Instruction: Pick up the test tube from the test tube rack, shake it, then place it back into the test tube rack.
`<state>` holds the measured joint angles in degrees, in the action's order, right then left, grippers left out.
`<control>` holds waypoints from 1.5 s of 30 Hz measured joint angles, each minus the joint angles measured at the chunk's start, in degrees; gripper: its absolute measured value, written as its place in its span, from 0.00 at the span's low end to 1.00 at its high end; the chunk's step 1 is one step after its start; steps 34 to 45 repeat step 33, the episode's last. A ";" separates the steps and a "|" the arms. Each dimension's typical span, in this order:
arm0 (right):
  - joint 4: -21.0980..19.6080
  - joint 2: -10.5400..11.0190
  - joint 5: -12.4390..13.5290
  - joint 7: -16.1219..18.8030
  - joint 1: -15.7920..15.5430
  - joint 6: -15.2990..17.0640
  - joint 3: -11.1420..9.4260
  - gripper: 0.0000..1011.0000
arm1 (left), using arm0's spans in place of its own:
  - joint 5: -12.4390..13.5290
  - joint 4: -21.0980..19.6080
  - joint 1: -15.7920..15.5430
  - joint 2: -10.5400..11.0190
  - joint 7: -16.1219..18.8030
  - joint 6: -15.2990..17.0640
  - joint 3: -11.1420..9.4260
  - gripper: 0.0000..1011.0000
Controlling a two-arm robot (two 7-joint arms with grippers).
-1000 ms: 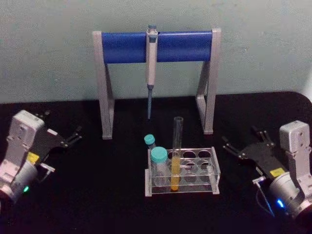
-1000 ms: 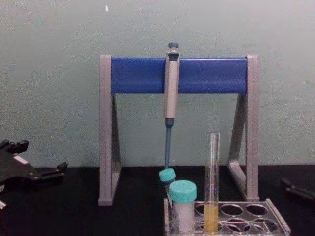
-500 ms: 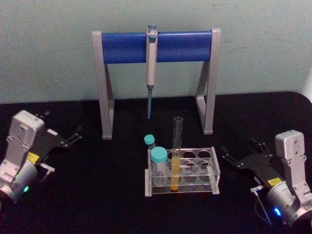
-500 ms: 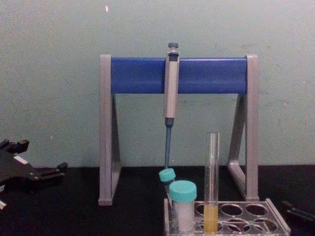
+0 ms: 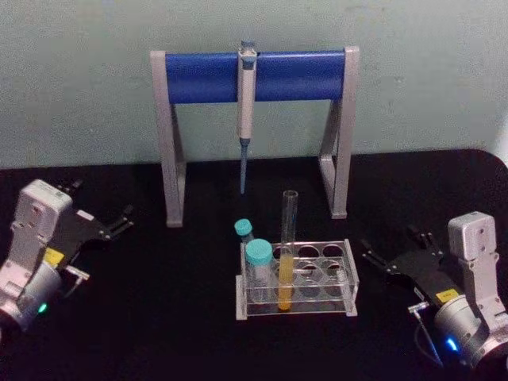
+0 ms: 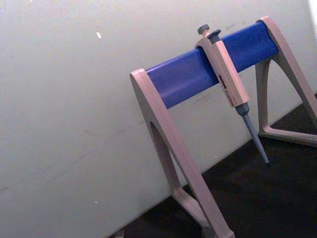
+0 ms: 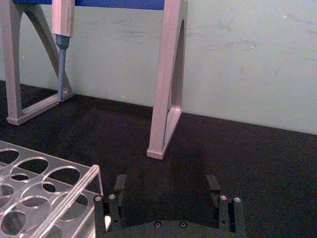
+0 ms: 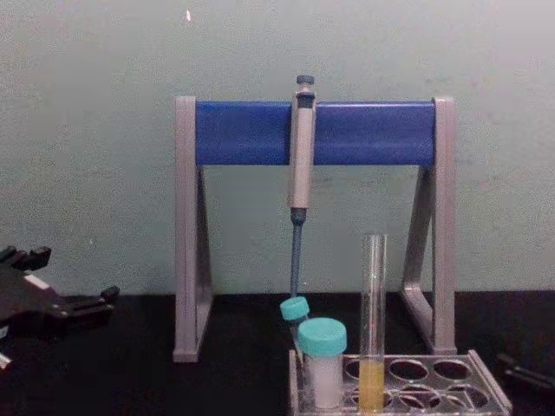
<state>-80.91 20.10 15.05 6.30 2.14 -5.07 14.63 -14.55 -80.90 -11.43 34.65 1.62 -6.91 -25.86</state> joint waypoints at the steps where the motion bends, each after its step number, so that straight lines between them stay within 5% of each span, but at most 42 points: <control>1: 0.00 0.01 0.01 0.00 0.00 -0.01 0.01 0.99 | 0.00 0.00 0.00 0.00 0.00 0.00 0.00 0.99; 45: -0.06 0.07 0.13 -0.01 0.06 -0.09 0.06 0.99 | 0.00 0.00 0.00 0.00 0.00 0.00 0.00 0.99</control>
